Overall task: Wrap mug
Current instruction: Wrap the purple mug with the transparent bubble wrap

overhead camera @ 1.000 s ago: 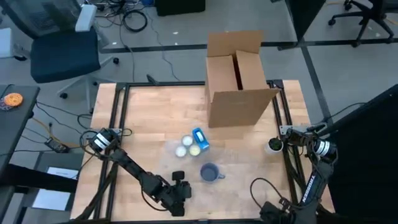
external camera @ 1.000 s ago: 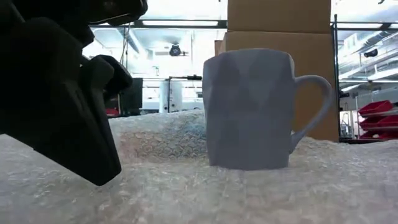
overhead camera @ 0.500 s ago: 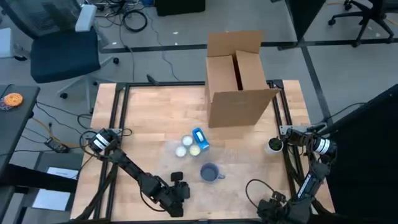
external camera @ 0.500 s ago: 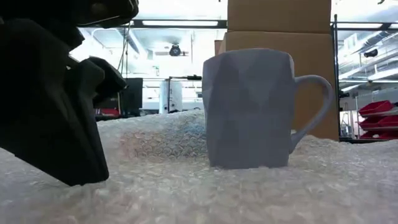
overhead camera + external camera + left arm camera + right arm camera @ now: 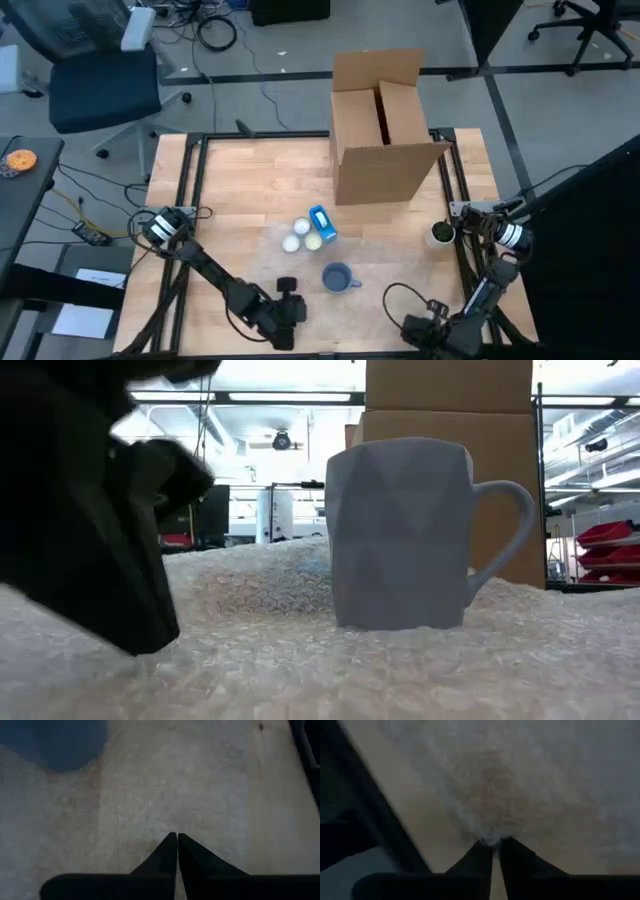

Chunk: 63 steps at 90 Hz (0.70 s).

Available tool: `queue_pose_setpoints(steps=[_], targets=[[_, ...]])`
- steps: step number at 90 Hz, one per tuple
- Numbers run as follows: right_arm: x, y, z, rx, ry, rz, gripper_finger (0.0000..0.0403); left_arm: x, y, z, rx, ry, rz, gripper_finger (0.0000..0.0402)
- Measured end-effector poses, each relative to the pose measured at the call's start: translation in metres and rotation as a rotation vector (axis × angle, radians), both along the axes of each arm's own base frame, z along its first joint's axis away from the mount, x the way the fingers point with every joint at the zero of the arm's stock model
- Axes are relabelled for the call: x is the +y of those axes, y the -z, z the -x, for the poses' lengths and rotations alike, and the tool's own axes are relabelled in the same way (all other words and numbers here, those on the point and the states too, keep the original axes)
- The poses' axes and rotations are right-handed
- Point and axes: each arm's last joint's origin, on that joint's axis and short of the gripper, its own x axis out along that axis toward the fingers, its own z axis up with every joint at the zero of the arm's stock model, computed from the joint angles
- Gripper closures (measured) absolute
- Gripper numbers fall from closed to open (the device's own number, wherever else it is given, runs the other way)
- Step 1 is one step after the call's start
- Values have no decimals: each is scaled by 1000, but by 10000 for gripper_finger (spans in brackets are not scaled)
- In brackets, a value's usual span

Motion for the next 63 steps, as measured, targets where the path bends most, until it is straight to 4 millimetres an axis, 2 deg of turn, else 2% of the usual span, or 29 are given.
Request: queue_pose_setpoints(steps=[18, 31, 47, 63], targets=[[3, -43, -17, -51, -65, 32, 402, -16, -29, -8, -56, 155, -56, 402], [1, -66, -29, -158, -100, 93, 402, -23, -47, -15, -131, 183, -82, 402], [-11, -81, -40, -250, -100, 224, 403, -31, -59, -35, -366, 174, 3, 399], [-25, -82, -52, -261, -54, 288, 403, -32, -53, -52, -498, 161, 20, 364]])
